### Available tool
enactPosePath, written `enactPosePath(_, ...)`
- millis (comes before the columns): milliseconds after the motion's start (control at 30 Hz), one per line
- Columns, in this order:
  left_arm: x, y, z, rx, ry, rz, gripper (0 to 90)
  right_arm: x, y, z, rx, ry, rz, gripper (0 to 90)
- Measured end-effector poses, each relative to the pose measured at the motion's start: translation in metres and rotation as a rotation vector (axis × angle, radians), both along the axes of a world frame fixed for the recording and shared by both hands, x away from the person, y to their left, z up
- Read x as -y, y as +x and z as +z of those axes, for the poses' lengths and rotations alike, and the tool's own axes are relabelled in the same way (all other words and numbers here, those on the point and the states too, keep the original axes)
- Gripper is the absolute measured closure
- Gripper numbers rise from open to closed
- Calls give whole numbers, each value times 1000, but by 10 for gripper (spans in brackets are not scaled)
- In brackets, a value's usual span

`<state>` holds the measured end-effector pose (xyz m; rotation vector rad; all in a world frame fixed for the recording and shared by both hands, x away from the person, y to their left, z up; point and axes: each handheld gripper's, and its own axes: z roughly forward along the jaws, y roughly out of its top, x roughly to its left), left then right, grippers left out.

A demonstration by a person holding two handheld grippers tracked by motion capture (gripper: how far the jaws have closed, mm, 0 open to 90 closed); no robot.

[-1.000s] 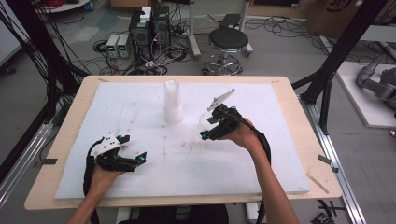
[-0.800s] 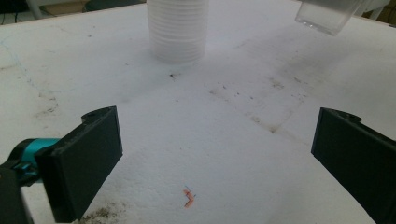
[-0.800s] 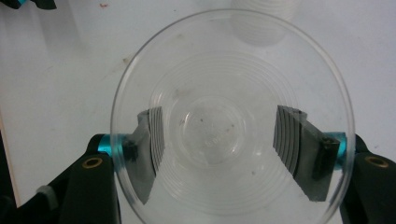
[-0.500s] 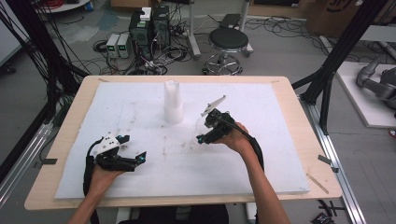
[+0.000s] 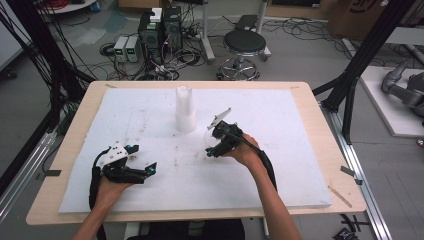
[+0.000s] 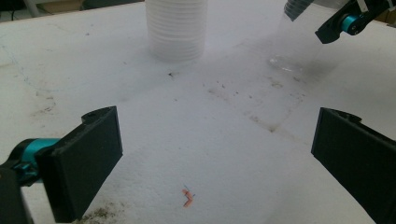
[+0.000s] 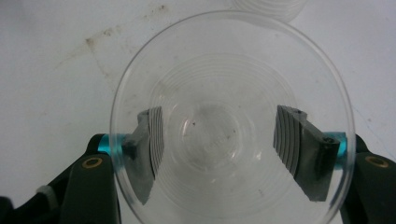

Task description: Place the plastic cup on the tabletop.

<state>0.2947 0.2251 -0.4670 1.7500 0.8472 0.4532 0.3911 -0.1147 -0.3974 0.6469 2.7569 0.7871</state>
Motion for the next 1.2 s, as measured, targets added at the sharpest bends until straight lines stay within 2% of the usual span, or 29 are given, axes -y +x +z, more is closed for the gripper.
enactPosePath(300, 0, 0, 0, 1, -3, -4, 19, -2, 0, -4, 21, 19, -9, 334)
enactPosePath(367, -1, 0, 0, 1, -4, -3, 19, -2, 0, -4, 21, 18, -7, 313)
enactPosePath(400, -1, 0, 0, 1, -5, -2, 19, -2, 0, -6, 16, 9, -10, 261)
enactPosePath(433, -1, 0, 0, 1, -7, -3, 19, -2, 0, -6, 16, 9, -10, 261)
enactPosePath(467, -1, 0, 0, 1, -9, -1, 19, -3, 0, -9, 5, 8, -22, 178)
enactPosePath(733, -1, 0, 0, 0, -12, -5, 19, 3, -3, -15, 10, 39, -40, 176)
enactPosePath(867, -1, 0, 0, -7, -14, -6, 19, 20, -18, -17, 62, 115, -82, 176)
enactPosePath(900, -1, 1, 0, -10, -12, -7, 19, 20, -18, -17, 62, 115, -82, 176)
enactPosePath(933, -1, 1, 0, -13, -15, -7, 19, 32, -27, -19, 76, 154, -98, 176)
enactPosePath(967, -2, 2, 0, -17, -16, -10, 19, 32, -27, -19, 76, 154, -98, 176)
enactPosePath(1033, -2, 2, 0, -16, -20, -11, 18, 45, -35, -22, 101, 186, -120, 176)
enactPosePath(1067, -3, 1, 0, -11, -24, -14, 19, 57, -43, -24, 114, 214, -147, 176)
enactPosePath(1167, -3, 0, 0, -7, -28, -11, 19, 69, -51, -25, 130, 241, -166, 177)
enactPosePath(1200, -3, 0, 0, -6, -26, -11, 19, 78, -59, -25, 158, 263, -190, 177)
